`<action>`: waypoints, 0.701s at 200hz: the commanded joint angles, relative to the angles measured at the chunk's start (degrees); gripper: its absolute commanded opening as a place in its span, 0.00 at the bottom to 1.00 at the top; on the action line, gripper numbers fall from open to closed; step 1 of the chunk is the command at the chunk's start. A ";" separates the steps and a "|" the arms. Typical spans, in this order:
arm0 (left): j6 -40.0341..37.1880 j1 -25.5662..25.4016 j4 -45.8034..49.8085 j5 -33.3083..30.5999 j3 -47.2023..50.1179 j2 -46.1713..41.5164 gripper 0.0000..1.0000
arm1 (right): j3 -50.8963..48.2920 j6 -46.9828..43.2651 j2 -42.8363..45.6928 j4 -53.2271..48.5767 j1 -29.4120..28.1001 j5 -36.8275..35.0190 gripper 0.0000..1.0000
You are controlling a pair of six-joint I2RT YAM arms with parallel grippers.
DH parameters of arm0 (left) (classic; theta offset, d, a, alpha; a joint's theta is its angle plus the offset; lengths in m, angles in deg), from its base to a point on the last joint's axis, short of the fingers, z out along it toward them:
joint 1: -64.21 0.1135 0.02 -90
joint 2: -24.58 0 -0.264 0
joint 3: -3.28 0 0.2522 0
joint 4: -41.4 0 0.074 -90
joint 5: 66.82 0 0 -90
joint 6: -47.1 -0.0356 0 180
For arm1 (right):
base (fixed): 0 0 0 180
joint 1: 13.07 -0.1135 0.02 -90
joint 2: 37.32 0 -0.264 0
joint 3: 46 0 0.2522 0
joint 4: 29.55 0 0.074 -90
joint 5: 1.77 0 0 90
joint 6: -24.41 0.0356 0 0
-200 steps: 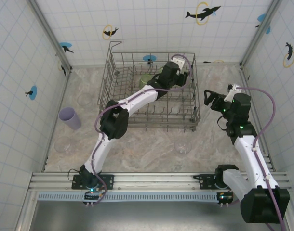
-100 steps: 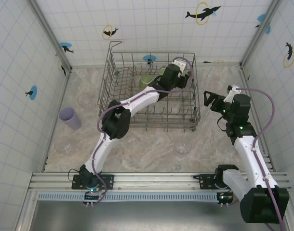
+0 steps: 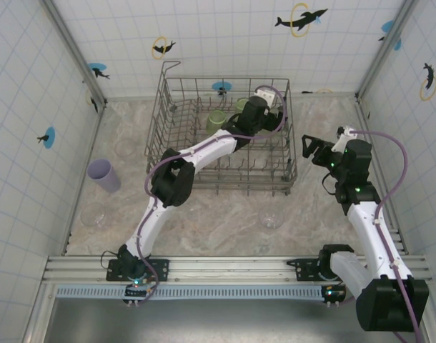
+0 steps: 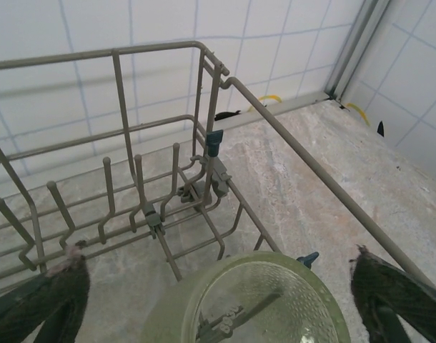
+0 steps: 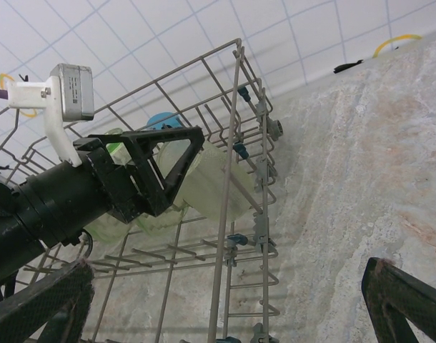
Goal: Load the cups into the dish rack
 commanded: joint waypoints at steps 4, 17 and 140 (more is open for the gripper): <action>1.61 -0.01 -2.11 0.50 0.96 -3.26 0.97 | -0.47 0.27 1.60 1.42 0.47 0.80 1.00; 2.10 -0.02 -2.02 0.68 1.17 -5.97 0.97 | -0.38 0.39 1.87 1.21 0.49 0.93 1.00; 7.30 -0.05 -0.92 1.33 12.18 -22.13 0.97 | 1.00 2.39 2.16 -1.57 0.55 3.20 1.00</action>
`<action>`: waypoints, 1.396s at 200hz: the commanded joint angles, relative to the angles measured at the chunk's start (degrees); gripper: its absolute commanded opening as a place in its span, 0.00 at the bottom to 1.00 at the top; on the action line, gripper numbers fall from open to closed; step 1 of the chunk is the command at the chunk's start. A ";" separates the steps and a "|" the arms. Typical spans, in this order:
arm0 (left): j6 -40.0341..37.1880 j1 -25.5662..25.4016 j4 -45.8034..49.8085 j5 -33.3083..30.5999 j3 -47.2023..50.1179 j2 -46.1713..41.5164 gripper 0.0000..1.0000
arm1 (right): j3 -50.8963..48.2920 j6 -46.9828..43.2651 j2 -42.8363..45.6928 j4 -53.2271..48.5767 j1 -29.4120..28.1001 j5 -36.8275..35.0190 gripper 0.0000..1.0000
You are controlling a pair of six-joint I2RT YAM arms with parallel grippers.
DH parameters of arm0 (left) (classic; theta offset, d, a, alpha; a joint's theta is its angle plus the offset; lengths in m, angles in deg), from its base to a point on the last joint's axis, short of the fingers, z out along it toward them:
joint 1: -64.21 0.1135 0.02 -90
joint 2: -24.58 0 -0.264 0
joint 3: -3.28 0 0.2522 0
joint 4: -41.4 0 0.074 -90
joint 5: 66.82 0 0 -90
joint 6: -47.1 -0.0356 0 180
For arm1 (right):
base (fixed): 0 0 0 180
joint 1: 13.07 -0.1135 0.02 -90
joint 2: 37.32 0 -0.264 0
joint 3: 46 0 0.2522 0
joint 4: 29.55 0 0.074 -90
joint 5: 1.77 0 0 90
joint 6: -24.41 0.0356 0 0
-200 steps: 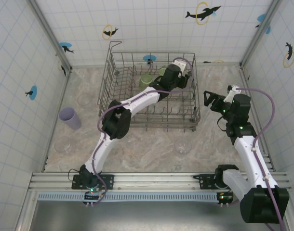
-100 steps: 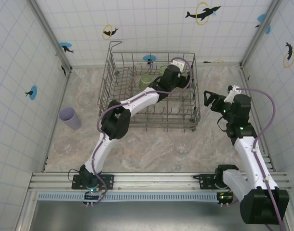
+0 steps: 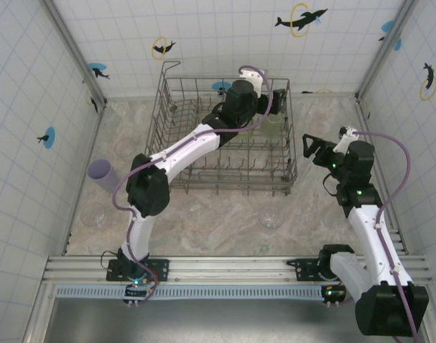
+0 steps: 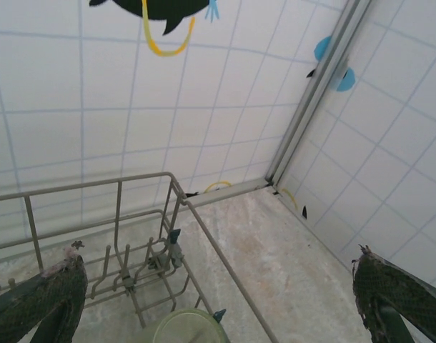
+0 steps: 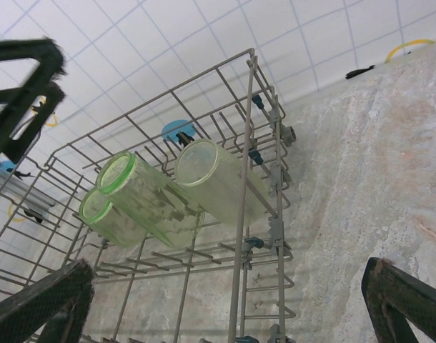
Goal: Load the cups into the dish rack
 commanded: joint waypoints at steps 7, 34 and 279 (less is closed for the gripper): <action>1.93 -0.10 1.41 -1.92 4.20 -4.59 0.97 | 1.11 0.49 0.10 -1.94 0.20 1.68 1.00; 3.37 -0.03 1.73 -6.13 9.96 -8.97 0.97 | 0.62 0.48 0.63 -3.27 0.20 1.97 1.00; 9.68 10.94 26.58 -27.02 38.79 -38.86 0.97 | -2.33 -0.23 2.97 -7.60 -0.59 3.65 1.00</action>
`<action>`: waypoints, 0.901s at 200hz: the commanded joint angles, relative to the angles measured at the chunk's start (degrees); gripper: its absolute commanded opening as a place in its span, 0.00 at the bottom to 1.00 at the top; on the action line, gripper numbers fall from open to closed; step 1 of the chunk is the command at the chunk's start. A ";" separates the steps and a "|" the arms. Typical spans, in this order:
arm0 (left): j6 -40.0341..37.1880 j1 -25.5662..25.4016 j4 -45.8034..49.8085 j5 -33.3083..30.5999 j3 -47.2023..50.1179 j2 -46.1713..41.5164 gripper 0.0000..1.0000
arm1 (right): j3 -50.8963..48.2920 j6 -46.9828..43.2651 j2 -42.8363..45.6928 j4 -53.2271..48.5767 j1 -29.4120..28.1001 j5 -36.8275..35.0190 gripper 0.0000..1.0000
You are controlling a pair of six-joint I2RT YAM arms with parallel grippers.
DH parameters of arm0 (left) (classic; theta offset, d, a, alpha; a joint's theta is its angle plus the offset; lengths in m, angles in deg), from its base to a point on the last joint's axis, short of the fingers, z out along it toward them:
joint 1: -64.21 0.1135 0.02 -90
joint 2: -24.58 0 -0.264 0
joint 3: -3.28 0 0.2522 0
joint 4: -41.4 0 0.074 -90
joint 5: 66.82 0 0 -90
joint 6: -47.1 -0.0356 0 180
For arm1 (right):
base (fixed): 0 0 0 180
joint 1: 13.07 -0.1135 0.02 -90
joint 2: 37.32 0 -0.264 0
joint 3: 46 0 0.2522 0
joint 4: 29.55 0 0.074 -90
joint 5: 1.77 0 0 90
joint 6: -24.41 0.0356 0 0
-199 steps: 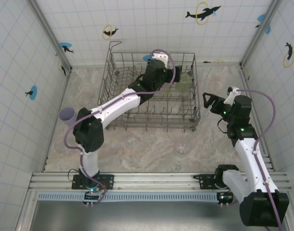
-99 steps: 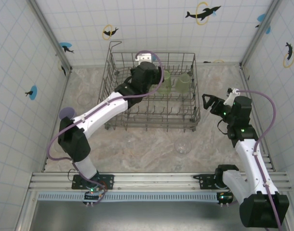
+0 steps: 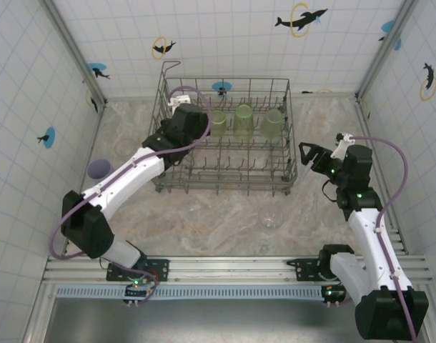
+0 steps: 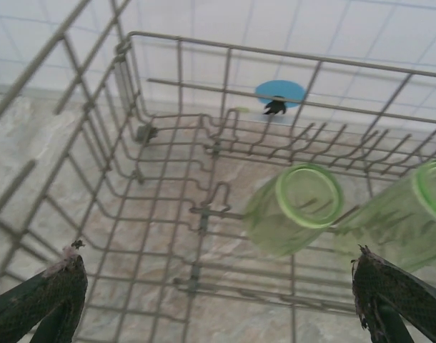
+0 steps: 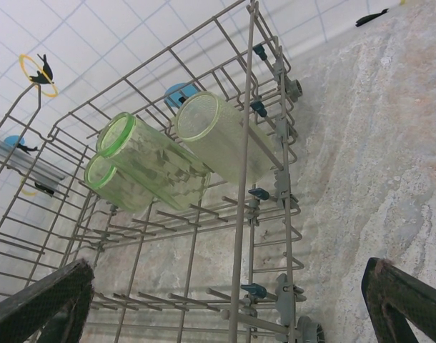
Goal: Load the cups into the dish rack
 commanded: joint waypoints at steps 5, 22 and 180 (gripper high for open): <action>1.70 2.24 3.60 -1.17 4.02 -5.60 0.97 | -1.26 -1.46 1.15 -2.08 -0.29 0.59 1.00; 1.87 4.24 4.28 -2.00 6.95 -8.46 0.97 | -2.18 -1.42 1.50 -1.34 -0.37 0.72 1.00; 3.15 18.16 12.70 -0.17 11.03 -17.78 0.97 | -3.31 -1.31 -1.81 1.89 -0.71 3.50 1.00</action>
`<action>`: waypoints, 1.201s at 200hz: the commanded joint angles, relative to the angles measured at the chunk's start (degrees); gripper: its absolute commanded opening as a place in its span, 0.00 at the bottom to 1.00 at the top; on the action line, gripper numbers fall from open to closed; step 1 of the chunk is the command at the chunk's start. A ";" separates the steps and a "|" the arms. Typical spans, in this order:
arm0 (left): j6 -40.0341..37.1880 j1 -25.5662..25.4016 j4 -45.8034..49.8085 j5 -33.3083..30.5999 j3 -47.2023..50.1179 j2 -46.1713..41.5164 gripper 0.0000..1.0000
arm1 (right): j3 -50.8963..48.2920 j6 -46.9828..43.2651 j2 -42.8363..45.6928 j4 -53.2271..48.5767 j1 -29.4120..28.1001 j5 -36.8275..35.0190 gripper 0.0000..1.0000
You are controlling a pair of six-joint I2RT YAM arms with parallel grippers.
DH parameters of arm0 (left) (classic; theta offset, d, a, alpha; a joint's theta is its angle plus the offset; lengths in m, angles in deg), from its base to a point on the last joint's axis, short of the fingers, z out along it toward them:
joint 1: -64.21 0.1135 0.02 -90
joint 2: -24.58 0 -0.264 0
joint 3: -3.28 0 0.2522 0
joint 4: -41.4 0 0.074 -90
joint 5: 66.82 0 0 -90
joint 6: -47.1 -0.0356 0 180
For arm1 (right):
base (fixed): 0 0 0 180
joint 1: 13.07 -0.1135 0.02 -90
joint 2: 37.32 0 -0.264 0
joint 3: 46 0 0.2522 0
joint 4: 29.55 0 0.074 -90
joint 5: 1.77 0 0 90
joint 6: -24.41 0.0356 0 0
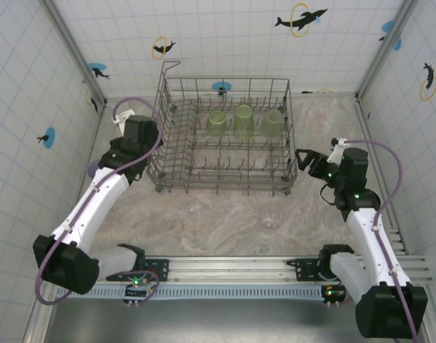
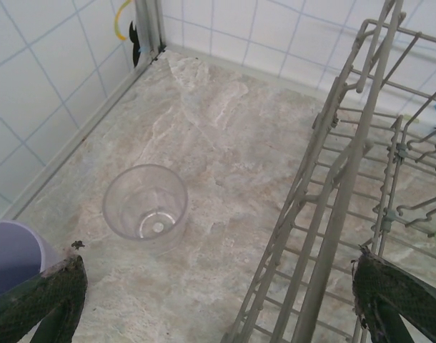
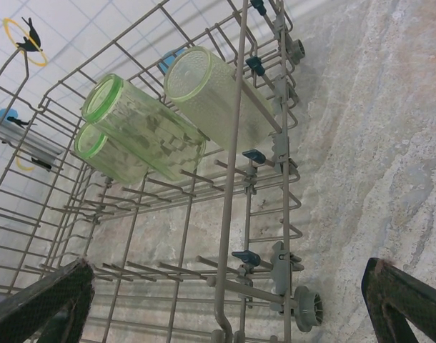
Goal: Load the cups into the dish rack
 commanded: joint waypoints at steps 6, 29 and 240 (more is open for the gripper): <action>1.40 1.87 4.19 0.85 -0.96 -1.07 0.97 | -0.73 -0.63 -0.99 2.61 -0.46 1.18 1.00; 1.42 3.76 7.01 0.97 -2.32 -0.64 0.97 | -0.20 -0.96 -2.14 2.97 -0.46 1.72 1.00; -7.77 26.72 2.60 14.23 5.01 8.01 0.79 | -2.45 -2.45 -3.95 4.01 -0.69 2.00 1.00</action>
